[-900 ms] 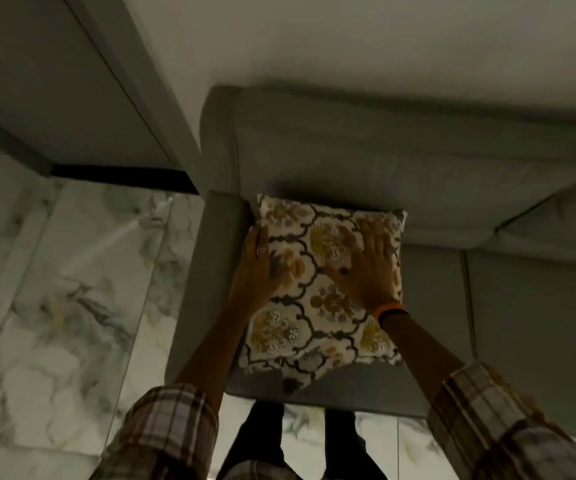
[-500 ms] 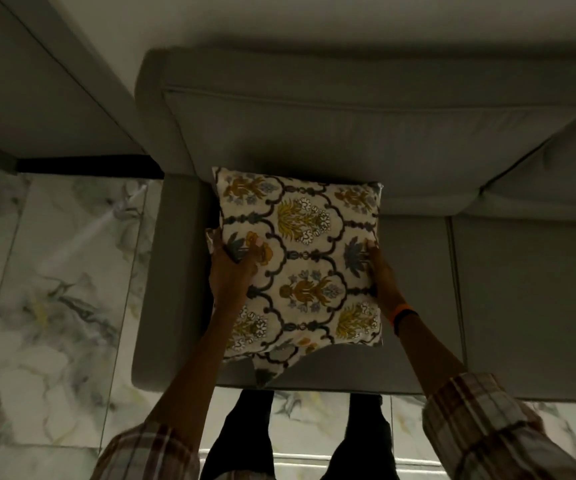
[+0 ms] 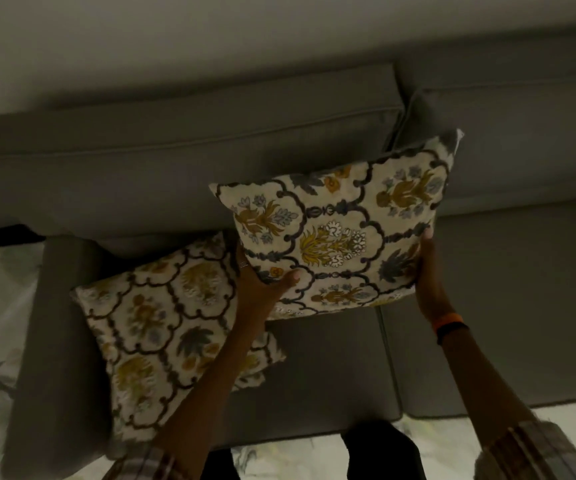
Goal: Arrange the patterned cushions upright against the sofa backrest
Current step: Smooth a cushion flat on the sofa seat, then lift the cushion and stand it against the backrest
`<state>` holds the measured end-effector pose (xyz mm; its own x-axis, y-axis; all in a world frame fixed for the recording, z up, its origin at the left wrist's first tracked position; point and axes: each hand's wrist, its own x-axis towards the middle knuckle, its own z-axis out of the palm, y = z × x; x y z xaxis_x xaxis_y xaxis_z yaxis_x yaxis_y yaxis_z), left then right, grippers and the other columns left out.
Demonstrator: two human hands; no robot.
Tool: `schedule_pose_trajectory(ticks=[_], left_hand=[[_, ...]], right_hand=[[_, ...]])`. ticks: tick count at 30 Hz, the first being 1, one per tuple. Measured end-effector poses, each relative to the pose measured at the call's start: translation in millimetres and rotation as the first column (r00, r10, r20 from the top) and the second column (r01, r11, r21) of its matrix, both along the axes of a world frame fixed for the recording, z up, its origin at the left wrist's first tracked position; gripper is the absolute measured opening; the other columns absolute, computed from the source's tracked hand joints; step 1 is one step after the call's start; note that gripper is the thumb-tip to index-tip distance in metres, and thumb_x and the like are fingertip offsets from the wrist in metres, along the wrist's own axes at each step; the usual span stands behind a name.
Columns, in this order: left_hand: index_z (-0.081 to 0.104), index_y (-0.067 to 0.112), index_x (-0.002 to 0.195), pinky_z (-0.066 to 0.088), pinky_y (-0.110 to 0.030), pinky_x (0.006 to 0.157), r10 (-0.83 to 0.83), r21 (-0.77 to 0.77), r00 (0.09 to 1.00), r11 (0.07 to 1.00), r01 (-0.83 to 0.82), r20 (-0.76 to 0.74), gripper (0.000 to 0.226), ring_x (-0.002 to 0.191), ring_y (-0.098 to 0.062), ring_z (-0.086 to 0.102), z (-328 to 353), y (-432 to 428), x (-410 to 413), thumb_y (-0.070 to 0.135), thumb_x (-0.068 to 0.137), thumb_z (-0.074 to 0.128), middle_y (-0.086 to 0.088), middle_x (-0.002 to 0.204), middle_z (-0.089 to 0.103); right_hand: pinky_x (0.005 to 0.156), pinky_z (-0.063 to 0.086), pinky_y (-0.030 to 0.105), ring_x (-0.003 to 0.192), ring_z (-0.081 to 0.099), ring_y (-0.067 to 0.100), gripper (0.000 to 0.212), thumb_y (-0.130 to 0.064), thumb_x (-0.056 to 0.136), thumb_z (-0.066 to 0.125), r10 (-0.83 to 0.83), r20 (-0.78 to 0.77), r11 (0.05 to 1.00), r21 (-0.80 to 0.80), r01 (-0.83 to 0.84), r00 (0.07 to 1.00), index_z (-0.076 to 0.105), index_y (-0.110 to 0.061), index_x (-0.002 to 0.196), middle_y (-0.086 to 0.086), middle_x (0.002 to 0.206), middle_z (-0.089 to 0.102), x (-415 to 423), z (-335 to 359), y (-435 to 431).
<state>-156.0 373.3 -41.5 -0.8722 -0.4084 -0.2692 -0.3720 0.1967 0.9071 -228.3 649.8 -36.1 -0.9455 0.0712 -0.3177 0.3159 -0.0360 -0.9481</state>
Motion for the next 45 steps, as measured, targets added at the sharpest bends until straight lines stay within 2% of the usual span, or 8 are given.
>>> schedule_pose_trajectory(ticks=[6,11,16,23,28,35,41,45], left_hand=[[0.014,0.005,0.152,0.03,-0.005,0.11,-0.065,-0.001,0.998,0.998,0.065,0.0,0.133,0.141,-0.012,0.031,-82,68,-65,0.068,0.056,0.081,-0.008,0.154,0.03],[0.053,0.004,0.125,0.049,-0.017,0.086,-0.092,0.076,0.988,0.994,0.083,0.125,0.068,0.124,-0.03,0.059,-117,82,-86,0.027,0.071,0.088,0.002,0.106,0.062],[0.023,0.016,0.153,0.032,-0.009,0.109,-0.102,0.16,0.986,0.984,0.08,0.133,0.125,0.136,0.007,0.038,-129,90,-90,0.071,0.056,0.08,0.011,0.149,0.037],[0.019,0.001,0.153,0.025,-0.012,0.112,0.007,-0.015,0.994,1.0,-0.005,0.106,0.115,0.146,-0.019,0.03,-106,88,-57,0.051,0.069,0.081,-0.015,0.159,0.028],[0.009,0.033,0.156,0.027,-0.03,0.116,-0.006,-0.271,0.985,0.961,0.053,0.174,0.109,0.146,-0.014,0.023,-86,39,7,0.054,0.075,0.079,-0.002,0.163,0.019],[0.021,0.017,0.151,0.036,-0.063,0.111,0.131,-0.671,0.986,0.741,-0.026,0.106,0.08,0.141,-0.036,0.028,-73,-101,87,0.056,0.089,0.052,-0.02,0.154,0.03],[0.009,0.02,0.155,0.019,-0.062,0.12,0.42,-0.541,0.879,0.805,-0.244,0.228,0.101,0.149,-0.037,0.016,-91,-219,130,0.072,0.079,0.052,-0.015,0.162,0.014],[-0.004,0.03,0.156,0.026,-0.058,0.118,0.476,-0.242,0.817,0.877,-0.414,0.327,0.124,0.15,-0.033,0.018,-109,-258,154,0.079,0.065,0.064,-0.004,0.166,0.005]], right_hand=[[0.112,0.048,0.045,0.135,0.06,0.018,0.064,-0.061,0.103,0.043,0.041,0.036,0.999,-0.022,-0.04,0.999,0.04,-0.026,0.156,-0.001,0.15,0.059,-60,-79,71],[0.107,0.052,0.029,0.131,0.061,0.007,0.046,-0.034,0.113,0.034,-0.01,0.044,1.0,-0.019,0.011,0.999,0.037,-0.024,0.157,-0.011,0.143,0.061,-81,-129,90],[0.117,0.042,0.034,0.144,0.049,0.011,0.051,-0.039,0.111,0.038,-0.014,0.028,1.0,0.019,0.013,1.0,0.029,-0.029,0.161,-0.006,0.158,0.048,-88,-149,92],[0.121,0.038,0.049,0.145,0.043,0.024,0.074,-0.059,0.099,0.048,-0.234,0.203,0.945,0.278,0.173,0.951,0.036,-0.014,0.156,0.01,0.158,0.041,-9,-147,50],[0.109,0.035,0.032,0.145,0.039,0.029,0.064,-0.033,0.102,0.062,0.152,0.303,0.881,0.39,-0.267,0.941,0.036,-0.012,0.157,0.013,0.16,0.036,61,-126,-45],[0.107,0.036,0.028,0.142,0.04,0.02,0.071,-0.042,0.096,0.07,0.542,0.205,0.713,0.402,-0.575,0.815,0.036,-0.025,0.156,0.002,0.161,0.032,82,-102,-215],[0.114,0.04,0.034,0.149,0.034,0.022,0.092,-0.035,0.094,0.075,0.488,0.398,0.82,0.094,-0.564,0.776,0.016,-0.026,0.164,0.003,0.172,0.016,73,-124,-306],[0.076,0.057,0.024,0.114,0.064,0.019,0.106,-0.07,0.073,0.078,0.571,0.525,0.769,-0.073,-0.635,0.632,0.032,-0.03,0.159,0.008,0.158,0.05,59,-141,-307]])
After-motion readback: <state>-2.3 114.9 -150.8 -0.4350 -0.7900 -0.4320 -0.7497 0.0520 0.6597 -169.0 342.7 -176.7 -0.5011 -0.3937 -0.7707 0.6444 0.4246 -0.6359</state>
